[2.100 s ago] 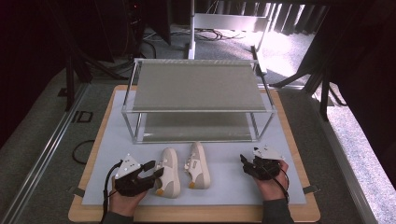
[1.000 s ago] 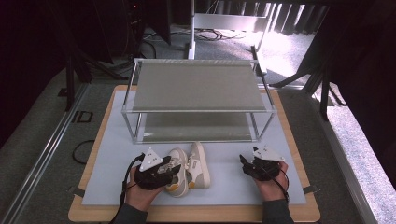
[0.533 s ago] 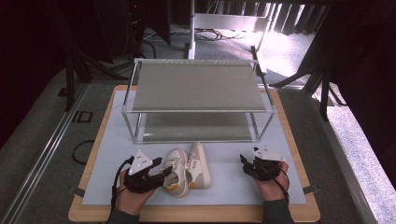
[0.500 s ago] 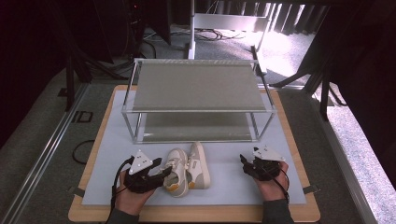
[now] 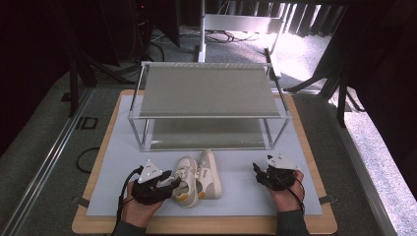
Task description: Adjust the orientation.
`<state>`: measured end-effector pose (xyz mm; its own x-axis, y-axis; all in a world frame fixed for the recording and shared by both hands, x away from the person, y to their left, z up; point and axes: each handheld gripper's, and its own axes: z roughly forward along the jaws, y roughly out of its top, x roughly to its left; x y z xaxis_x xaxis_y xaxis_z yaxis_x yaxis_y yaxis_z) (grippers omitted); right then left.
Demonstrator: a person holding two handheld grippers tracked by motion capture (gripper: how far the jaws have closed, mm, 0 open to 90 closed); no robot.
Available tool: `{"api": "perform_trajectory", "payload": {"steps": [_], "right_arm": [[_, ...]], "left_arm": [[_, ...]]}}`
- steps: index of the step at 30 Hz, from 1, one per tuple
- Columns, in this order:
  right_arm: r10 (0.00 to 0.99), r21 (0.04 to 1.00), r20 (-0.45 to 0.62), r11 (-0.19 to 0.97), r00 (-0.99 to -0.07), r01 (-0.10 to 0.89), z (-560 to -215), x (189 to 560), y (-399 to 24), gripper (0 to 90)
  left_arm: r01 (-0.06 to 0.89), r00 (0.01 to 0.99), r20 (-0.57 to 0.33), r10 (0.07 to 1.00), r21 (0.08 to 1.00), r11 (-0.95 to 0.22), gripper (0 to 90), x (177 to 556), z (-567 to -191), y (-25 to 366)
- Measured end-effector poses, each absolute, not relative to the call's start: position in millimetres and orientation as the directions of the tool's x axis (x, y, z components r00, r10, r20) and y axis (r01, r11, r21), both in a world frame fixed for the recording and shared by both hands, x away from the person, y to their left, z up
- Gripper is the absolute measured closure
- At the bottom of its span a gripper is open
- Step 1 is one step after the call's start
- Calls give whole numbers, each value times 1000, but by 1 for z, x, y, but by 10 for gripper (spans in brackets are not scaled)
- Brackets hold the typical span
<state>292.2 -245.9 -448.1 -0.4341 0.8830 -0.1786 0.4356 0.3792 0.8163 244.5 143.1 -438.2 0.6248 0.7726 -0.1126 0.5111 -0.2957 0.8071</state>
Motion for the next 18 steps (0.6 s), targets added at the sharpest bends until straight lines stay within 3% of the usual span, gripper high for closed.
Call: {"api": "perform_trajectory", "payload": {"steps": [12,18], "right_arm": [[886,818,-180,376,-427,435,-448,292,-247,388],[882,815,-185,384,-435,433,-449,292,-244,388]], "left_arm": [[537,574,-83,814,789,-299,771,247,-443,136],[539,526,-72,848,799,-267,813,251,-441,136]]}}
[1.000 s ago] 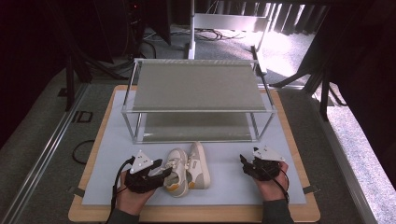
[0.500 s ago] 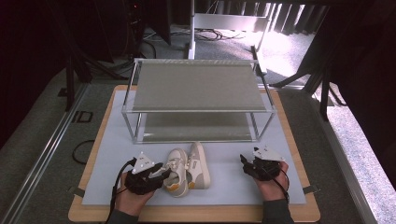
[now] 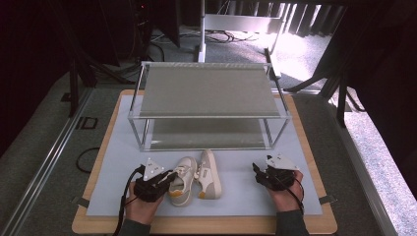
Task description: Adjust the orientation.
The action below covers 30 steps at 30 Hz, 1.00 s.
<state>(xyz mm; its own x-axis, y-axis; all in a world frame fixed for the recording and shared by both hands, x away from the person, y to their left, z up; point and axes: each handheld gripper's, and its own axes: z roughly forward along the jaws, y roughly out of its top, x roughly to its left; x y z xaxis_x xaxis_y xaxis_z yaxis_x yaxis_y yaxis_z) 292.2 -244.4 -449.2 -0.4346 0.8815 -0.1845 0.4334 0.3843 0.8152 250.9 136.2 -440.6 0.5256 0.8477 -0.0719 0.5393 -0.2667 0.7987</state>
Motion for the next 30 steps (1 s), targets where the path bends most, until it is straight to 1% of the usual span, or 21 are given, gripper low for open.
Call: {"api": "perform_trajectory", "payload": {"steps": [5,10,11,13,15,17,18,19,20,22,23,24,25,26,27,28,30], "right_arm": [[881,815,-185,386,-436,433,-450,292,-243,388],[880,815,-186,387,-438,432,-450,292,-243,388],[878,814,-187,390,-441,432,-450,292,-242,388],[877,814,-187,391,-442,431,-450,292,-241,388],[875,811,-190,396,-446,430,-451,291,-239,388],[872,811,-191,399,-450,428,-451,291,-238,388],[871,810,-191,400,-452,428,-451,291,-237,388],[871,810,-191,400,-452,428,-451,291,-237,388],[868,809,-193,405,-458,426,-451,291,-236,388],[865,809,-192,407,-463,424,-450,290,-234,388],[865,809,-192,407,-463,424,-450,290,-234,388],[862,810,-192,409,-468,420,-449,290,-232,388],[860,812,-189,409,-475,416,-448,288,-230,388],[853,815,-184,410,-489,409,-446,287,-226,388],[853,815,-184,410,-489,409,-446,287,-226,388],[843,821,-177,411,-508,396,-443,285,-221,388],[838,824,-170,410,-519,392,-441,283,-218,388]], "left_arm": [[511,480,-9,877,815,-272,813,257,-435,134],[492,435,7,901,836,-244,813,259,-435,136],[490,427,35,904,831,-264,813,261,-438,135],[492,426,46,903,826,-274,813,263,-441,134],[500,441,16,897,826,-260,809,265,-447,134],[497,439,14,898,829,-256,800,265,-448,134],[499,454,-7,891,831,-248,784,265,-448,135],[499,454,-7,891,831,-248,745,265,-448,135],[496,482,-70,873,843,-207,648,266,-449,138],[504,481,-97,871,844,-185,571,267,-451,139],[504,481,-97,871,844,-185,547,267,-451,139],[502,488,-120,864,849,-166,547,266,-451,141],[503,491,-136,860,851,-153,534,266,-451,143],[502,497,-171,851,856,-121,508,265,-451,147],[502,497,-171,851,856,-121,506,265,-451,147],[488,507,-202,838,869,-85,493,262,-449,151],[482,513,-212,832,873,-75,492,261,-449,152]]}}
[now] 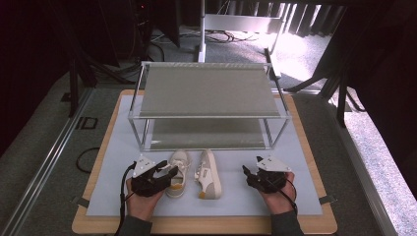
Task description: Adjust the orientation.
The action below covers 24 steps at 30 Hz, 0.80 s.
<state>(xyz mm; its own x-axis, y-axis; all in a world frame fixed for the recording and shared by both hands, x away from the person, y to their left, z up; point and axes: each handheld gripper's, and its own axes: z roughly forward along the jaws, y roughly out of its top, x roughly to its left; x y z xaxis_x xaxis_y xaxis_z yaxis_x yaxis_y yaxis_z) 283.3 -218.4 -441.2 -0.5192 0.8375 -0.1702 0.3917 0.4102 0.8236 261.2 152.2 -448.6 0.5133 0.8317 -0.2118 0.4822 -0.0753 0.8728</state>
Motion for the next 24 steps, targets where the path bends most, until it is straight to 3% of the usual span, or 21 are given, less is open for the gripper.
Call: {"api": "perform_trajectory", "payload": {"steps": [5,24], "right_arm": [[799,841,-141,408,-584,354,-431,276,-200,388],[671,845,-105,450,-734,290,-425,271,-144,403]], "left_arm": [[444,535,-198,822,893,-74,469,256,-446,154],[455,515,-221,828,889,-46,469,255,-451,160]]}}
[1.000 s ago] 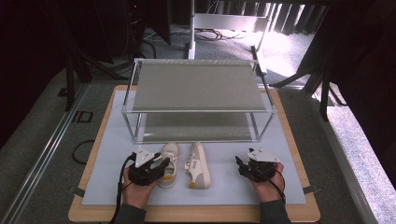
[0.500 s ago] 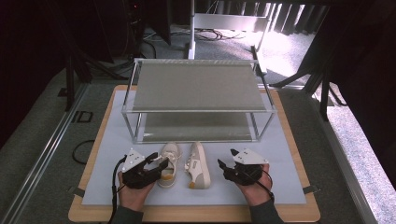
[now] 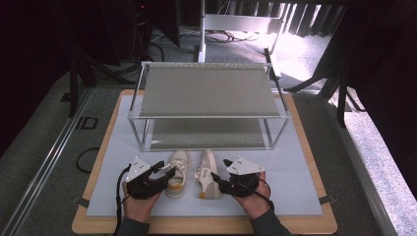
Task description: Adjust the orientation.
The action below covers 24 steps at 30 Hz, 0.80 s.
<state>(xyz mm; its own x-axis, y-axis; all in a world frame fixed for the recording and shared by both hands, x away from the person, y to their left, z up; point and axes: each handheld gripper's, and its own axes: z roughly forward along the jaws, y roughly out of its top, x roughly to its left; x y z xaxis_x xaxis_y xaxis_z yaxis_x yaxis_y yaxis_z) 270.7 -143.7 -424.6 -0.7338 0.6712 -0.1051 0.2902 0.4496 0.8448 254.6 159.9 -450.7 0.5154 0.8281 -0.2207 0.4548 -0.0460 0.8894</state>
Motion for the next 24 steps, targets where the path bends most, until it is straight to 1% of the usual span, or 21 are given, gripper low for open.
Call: {"api": "perform_trajectory", "payload": {"steps": [11,20,24], "right_arm": [[611,833,-111,487,-784,262,-427,264,-122,421],[589,803,-187,552,-786,223,-432,262,-97,366],[586,796,-185,561,-789,229,-435,265,-91,366]], "left_arm": [[467,524,-218,823,882,-63,470,256,-455,155],[468,522,-220,824,882,-61,470,256,-455,156],[468,518,-222,826,882,-56,470,256,-455,157]]}}
